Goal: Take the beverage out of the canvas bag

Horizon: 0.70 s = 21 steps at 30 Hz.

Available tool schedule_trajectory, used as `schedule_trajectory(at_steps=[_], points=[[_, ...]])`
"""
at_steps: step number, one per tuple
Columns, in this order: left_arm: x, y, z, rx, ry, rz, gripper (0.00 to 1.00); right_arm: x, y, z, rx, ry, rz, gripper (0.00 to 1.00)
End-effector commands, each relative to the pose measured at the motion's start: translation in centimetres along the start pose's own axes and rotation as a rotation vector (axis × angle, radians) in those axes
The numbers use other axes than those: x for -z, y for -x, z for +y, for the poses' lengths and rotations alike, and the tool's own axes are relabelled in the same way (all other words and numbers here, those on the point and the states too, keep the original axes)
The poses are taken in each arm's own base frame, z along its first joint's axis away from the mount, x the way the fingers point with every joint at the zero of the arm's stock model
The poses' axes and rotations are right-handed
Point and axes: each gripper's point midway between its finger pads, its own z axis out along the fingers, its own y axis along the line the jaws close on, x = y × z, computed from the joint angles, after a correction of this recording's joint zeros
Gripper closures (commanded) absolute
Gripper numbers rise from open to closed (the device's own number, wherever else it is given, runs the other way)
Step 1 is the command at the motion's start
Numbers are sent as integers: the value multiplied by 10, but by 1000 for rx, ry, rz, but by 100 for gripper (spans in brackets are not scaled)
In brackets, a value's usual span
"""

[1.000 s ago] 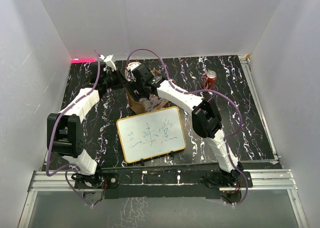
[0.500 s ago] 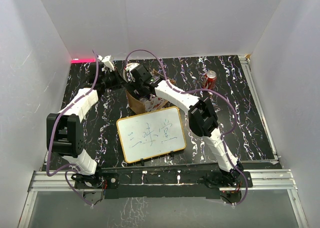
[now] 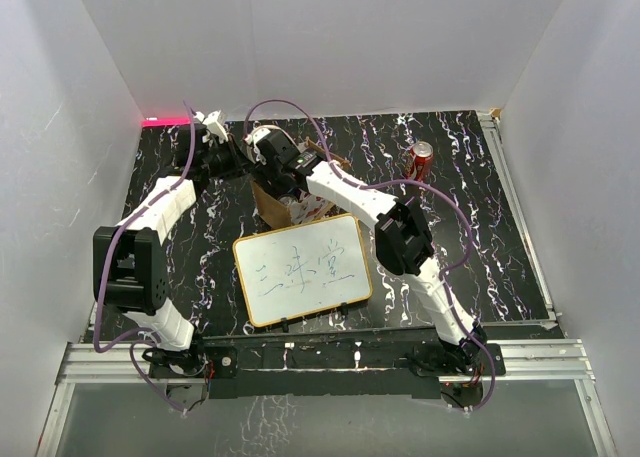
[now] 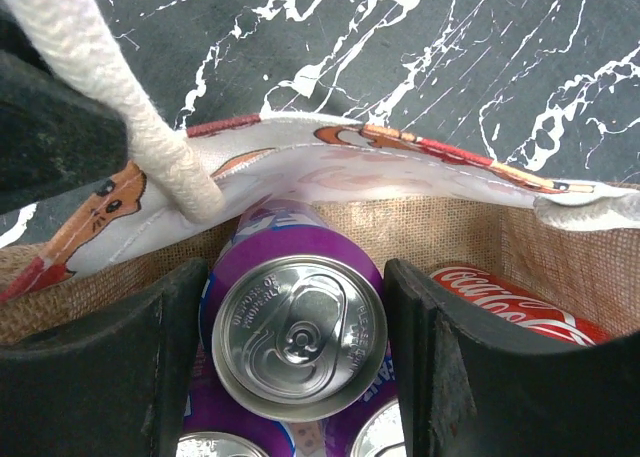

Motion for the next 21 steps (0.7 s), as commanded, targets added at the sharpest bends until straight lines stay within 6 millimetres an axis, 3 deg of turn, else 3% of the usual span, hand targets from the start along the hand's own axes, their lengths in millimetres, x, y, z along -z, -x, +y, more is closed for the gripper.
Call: schedule_trajectory(at_steps=[1, 6, 10, 21], points=[[5, 6, -3, -9, -12, -20, 100, 60, 90, -12, -32, -43, -272, 55], [3, 5, -5, -3, -21, -14, 100, 96, 126, -24, -105, -77, -417, 62], [4, 7, -2, -10, -8, -18, 100, 114, 141, -35, -142, -115, -475, 70], [6, 8, -1, -16, -1, -22, 100, 167, 156, -54, -205, -159, -573, 79]])
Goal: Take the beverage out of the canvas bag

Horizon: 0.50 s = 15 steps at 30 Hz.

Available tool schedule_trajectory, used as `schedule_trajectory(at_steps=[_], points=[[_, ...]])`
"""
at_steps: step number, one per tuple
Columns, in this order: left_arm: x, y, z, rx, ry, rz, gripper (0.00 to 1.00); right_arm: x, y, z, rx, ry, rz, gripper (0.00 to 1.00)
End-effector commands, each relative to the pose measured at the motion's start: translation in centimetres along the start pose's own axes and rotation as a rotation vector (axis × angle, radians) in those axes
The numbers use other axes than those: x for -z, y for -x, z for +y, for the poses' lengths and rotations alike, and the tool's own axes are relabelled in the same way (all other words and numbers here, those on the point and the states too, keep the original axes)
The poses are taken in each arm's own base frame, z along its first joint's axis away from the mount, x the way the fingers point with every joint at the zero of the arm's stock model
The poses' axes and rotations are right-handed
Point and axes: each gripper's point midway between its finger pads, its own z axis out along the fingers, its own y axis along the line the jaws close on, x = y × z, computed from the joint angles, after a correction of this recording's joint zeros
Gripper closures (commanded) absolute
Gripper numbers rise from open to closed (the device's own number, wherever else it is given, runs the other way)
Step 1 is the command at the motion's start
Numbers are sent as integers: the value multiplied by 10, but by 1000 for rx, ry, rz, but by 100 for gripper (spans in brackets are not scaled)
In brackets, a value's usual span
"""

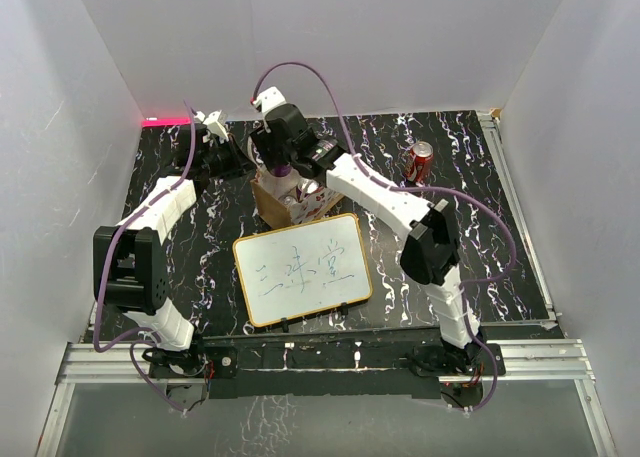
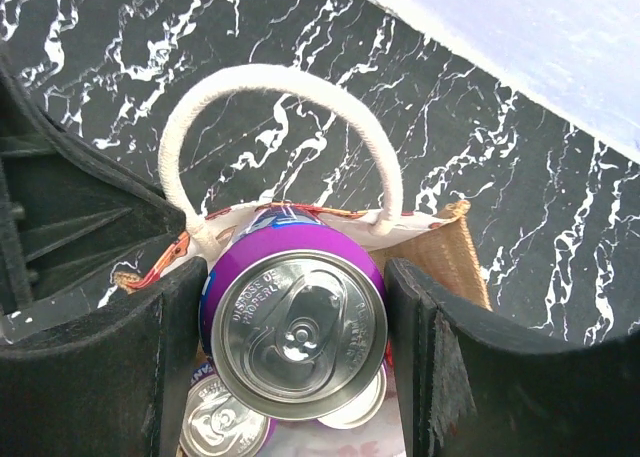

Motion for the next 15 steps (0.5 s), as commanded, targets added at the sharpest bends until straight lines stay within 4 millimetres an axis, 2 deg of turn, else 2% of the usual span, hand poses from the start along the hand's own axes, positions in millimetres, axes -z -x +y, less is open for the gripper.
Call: schedule_trajectory(at_steps=[1, 10, 15], points=[[7, 7, 0, -16, 5, -19, 100, 61, 96, -22, -116, -30, -289, 80], [4, 6, -3, -3, -12, -11, 100, 115, 137, -47, -202, -56, -413, 86], [9, 9, -6, -10, -15, -24, 100, 150, 143, -73, -228, -121, -462, 89]])
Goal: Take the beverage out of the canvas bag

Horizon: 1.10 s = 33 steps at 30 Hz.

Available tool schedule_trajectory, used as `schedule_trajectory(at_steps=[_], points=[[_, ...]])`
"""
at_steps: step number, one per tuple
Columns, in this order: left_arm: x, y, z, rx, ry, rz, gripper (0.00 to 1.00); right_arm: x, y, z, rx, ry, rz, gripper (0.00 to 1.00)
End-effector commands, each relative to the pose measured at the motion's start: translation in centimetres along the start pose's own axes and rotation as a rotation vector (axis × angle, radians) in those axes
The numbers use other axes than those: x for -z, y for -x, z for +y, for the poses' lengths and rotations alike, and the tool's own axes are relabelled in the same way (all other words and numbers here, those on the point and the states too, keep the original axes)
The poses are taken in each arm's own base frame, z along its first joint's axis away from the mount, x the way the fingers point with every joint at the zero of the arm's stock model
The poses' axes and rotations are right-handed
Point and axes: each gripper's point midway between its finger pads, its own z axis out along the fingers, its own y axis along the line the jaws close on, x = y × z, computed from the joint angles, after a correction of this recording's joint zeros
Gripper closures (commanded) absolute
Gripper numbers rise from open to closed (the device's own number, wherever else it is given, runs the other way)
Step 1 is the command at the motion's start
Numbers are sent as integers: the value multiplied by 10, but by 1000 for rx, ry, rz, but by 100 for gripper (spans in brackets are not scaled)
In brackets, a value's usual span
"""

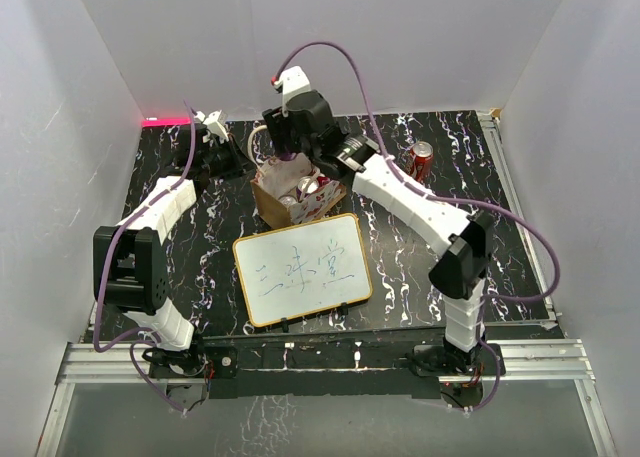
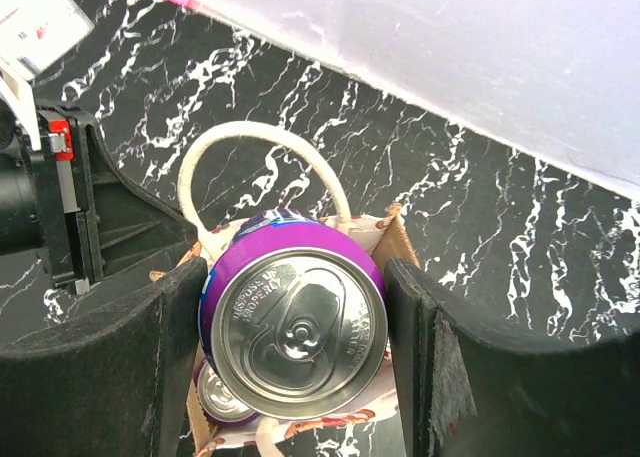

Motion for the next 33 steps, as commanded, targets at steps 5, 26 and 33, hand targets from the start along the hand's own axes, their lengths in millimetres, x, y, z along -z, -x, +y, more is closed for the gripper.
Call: schedule_trajectory(at_steps=[5, 26, 33], points=[[11, 12, -7, -15, -13, -31, 100, 100, 115, -77, -147, -158, -358, 91], [10, 8, -10, -1, -30, -25, 100, 47, -79, -239, -336, -430, 3, 92], [7, 7, -9, 5, -32, -16, 100, 14, -102, -252, -311, -449, 62, 92]])
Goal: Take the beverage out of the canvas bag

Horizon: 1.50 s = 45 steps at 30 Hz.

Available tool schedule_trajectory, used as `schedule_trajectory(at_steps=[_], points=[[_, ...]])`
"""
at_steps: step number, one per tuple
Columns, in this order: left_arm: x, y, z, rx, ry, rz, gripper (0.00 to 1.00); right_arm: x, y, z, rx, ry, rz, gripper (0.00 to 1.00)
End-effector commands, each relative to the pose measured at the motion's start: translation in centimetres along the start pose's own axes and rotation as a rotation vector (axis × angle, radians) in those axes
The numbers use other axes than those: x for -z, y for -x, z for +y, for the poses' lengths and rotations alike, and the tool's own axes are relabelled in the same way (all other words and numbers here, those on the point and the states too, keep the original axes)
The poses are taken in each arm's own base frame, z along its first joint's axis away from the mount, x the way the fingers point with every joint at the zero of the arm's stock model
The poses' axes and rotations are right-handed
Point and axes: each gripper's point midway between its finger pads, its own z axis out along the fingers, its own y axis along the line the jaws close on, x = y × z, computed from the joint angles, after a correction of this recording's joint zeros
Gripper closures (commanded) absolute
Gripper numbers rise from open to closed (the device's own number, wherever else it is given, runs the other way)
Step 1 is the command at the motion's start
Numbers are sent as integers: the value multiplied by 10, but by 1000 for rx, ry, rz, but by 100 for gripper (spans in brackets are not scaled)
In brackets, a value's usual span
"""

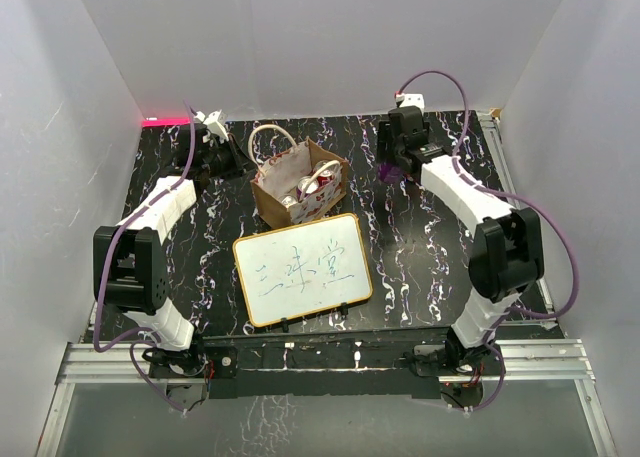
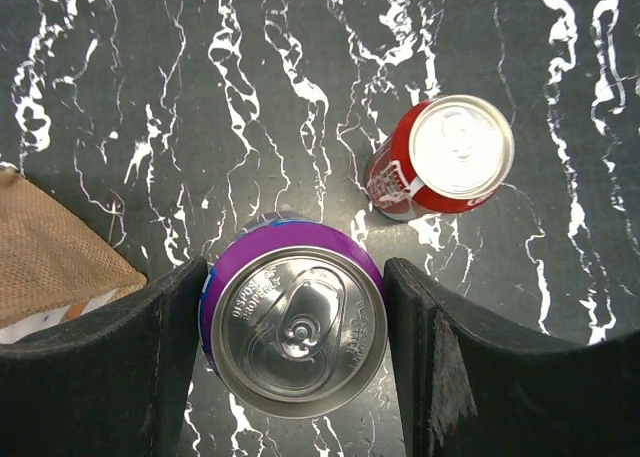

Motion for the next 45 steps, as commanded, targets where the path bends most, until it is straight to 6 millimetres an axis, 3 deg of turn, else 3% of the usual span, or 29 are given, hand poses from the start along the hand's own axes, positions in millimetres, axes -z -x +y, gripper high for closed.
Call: schedule_trajectory(at_steps=[1, 8, 18, 23, 33, 36, 41, 45], points=[[6, 7, -6, -8, -23, -14, 100, 1, 68, 13, -66, 47, -195, 93], [7, 7, -8, -5, -27, -18, 100, -42, 52, 8, 8, -46, -143, 92], [3, 3, -5, 2, -23, -6, 100, -73, 41, 10, 28, -49, -95, 92], [4, 4, -5, 1, -22, -7, 100, -80, 34, 8, 31, -61, -72, 90], [4, 4, -6, 5, -28, -6, 100, -83, 20, 9, 41, -47, -37, 49], [5, 4, -6, 4, -28, -9, 100, -83, 18, 10, 48, -42, -24, 42], [6, 5, -8, 2, -33, -14, 100, -75, 24, 11, 53, -29, -21, 17], [6, 6, -9, 4, -37, -14, 100, -64, 33, 14, 44, 0, -28, 9]])
